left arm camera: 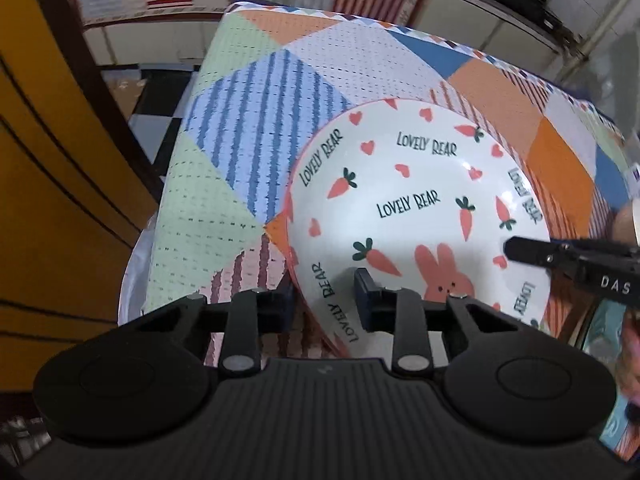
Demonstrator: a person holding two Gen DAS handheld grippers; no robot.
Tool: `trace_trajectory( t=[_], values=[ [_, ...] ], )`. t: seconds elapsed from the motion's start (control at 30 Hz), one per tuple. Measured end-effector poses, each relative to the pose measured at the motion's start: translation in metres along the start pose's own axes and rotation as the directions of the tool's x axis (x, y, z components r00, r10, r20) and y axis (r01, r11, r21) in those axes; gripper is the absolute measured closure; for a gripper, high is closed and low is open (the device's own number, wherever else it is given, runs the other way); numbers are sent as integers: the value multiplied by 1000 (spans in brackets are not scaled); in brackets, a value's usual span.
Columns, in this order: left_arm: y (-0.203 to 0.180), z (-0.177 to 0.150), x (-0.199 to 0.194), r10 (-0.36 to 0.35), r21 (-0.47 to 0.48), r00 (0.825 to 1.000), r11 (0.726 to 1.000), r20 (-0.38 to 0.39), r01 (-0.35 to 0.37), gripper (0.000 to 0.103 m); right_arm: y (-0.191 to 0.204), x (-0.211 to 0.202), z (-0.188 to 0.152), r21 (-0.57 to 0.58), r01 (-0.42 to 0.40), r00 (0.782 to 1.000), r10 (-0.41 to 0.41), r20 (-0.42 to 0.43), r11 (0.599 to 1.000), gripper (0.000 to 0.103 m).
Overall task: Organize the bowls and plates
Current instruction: 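Lift the bunny plate and lower it onto the egg plate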
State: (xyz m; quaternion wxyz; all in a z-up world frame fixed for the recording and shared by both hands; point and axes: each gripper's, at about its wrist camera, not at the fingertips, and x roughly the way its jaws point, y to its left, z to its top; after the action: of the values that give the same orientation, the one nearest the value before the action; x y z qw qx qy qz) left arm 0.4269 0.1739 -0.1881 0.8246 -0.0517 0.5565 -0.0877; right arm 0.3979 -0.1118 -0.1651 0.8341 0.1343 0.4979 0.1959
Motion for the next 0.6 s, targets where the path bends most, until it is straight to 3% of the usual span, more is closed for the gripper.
trace_trajectory(
  t=[0.1, 0.27, 0.4, 0.6],
  values=[
    [-5, 1, -8, 29, 9, 999, 1000, -24, -28, 80, 0, 3, 3, 16, -4, 1000, 5, -16, 1000, 85],
    [-16, -13, -38, -21, 47, 1000, 999, -19, 22, 80, 2, -20, 3, -40, -39, 999, 38, -15, 998, 86],
    [-28, -29, -61, -49, 32, 999, 998, -16, 49, 80, 8, -52, -5, -104, -46, 998, 49, 33, 994, 86],
    [-64, -54, -109, -59, 97, 998, 994, 25, 56, 79, 12, -109, -26, -170, -58, 995, 71, 74, 984, 85]
  ],
)
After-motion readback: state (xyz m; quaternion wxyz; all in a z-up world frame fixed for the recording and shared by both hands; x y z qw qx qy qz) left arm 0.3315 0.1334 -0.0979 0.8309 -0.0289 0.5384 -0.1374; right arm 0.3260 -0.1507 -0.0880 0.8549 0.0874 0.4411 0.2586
